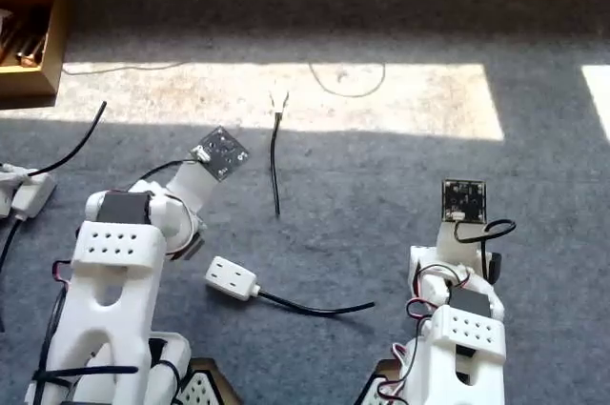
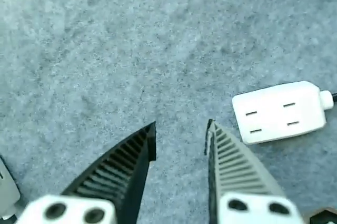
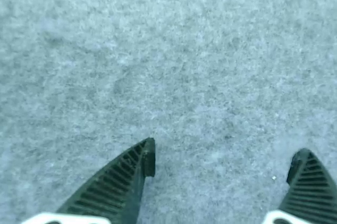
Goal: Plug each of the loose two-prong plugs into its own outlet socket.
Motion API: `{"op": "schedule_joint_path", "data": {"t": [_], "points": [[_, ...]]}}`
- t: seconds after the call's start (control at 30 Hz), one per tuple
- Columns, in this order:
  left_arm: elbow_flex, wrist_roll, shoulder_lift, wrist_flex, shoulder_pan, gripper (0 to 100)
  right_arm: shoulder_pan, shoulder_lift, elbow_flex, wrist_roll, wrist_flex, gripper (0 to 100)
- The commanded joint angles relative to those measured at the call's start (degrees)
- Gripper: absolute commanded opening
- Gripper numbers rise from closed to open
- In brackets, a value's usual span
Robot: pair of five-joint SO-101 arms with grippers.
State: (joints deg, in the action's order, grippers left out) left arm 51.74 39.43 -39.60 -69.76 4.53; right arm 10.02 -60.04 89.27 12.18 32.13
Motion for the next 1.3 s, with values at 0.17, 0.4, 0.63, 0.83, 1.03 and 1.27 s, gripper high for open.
{"op": "schedule_joint_path", "data": {"t": [0.17,0.4,0.63,0.83,1.03,1.27], "points": [[13.0,1.6,0.0,8.4,0.7,16,-0.3,-0.7,-0.2,0.7,-1.1,38.2],[15.9,1.3,-0.6,5.6,-0.6,16,-0.3,-0.6,-0.2,0.7,-1.0,38.2],[14.5,1.6,-0.6,5.3,-0.5,16,-0.3,-0.5,-0.2,0.7,-1.0,38.2],[2.4,-4.8,-0.1,8.6,13.4,16,-2.8,-0.1,-4.3,1.7,4.3,38.2],[4.6,-28.8,-0.1,17.2,20.2,16,-20.9,11.3,-29.7,-2.5,26.2,38.2],[13.5,-33.1,-0.2,29.6,13.8,16,-34.3,32.6,-63.8,-10.6,39.4,38.2]]}}
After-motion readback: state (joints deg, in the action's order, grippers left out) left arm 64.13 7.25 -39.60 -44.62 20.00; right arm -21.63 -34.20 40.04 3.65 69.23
